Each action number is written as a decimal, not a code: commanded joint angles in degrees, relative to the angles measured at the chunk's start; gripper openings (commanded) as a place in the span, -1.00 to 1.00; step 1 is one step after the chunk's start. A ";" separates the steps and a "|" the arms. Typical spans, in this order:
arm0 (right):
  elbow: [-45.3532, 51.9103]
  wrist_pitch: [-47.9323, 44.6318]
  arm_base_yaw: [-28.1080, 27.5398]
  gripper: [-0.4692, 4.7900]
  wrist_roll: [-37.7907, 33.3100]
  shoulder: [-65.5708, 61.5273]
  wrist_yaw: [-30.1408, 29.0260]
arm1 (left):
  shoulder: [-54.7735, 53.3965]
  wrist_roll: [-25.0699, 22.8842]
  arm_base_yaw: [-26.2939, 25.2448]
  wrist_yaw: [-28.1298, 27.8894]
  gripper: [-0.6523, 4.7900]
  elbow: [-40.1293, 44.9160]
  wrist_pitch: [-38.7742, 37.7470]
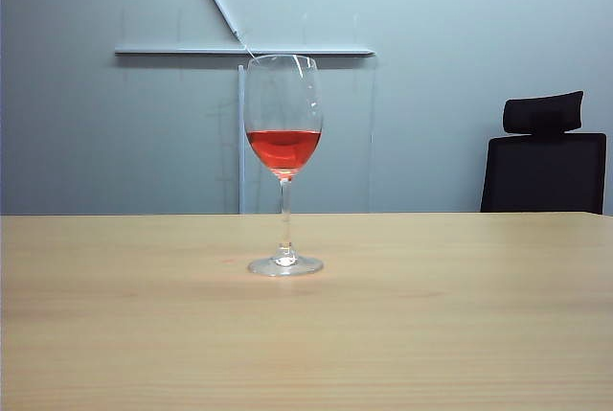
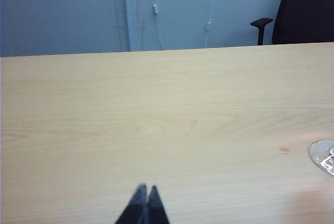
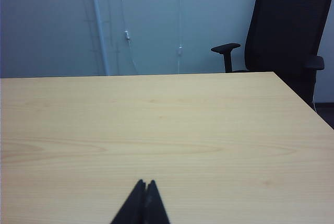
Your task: Gently pick up the goblet, rotate it counterclockwise for two full turns (viewing from above), and then place it back on the table.
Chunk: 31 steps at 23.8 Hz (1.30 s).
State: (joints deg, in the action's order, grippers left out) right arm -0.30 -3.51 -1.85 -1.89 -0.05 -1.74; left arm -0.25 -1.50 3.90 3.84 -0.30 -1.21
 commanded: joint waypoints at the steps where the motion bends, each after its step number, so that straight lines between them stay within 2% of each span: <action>1: 0.24 -0.83 0.04 -0.85 -0.02 0.11 -0.13 | -0.09 -0.02 -0.02 0.02 -0.78 -0.22 0.39; 10: 0.24 -1.01 0.07 -0.85 -0.07 0.11 -0.44 | -0.09 -0.02 0.00 0.04 -0.78 -0.22 0.39; 19: 0.24 -2.97 0.07 -0.85 -1.84 0.11 -5.57 | -0.09 -0.02 0.33 0.02 -0.78 -0.22 0.26; 23: 0.17 -3.67 0.13 -0.86 -13.11 -0.02 -7.69 | -0.09 -0.02 5.90 -0.15 -0.78 -0.22 -2.16; 26: -0.02 -4.68 0.20 -0.86 -14.10 -0.07 -14.40 | -0.09 -0.02 11.85 -0.13 -0.78 -0.22 -3.69; 27: -0.85 -3.58 0.87 -0.86 -14.64 -0.09 -15.63 | -0.09 -0.02 16.02 0.00 -0.78 -0.22 -4.33; 28: -2.71 -0.74 2.12 -0.86 -14.45 -0.20 -15.54 | -0.09 -0.02 19.17 0.04 -0.78 -0.22 -4.50; 31: -5.77 1.14 4.83 -0.85 -13.73 -1.99 -14.49 | -0.09 -0.02 22.86 0.07 -0.78 -0.22 -4.50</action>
State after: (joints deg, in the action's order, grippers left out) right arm -4.82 -1.54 1.98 -16.03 -1.02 -16.67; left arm -0.25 -1.50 25.91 3.70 -0.30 -6.04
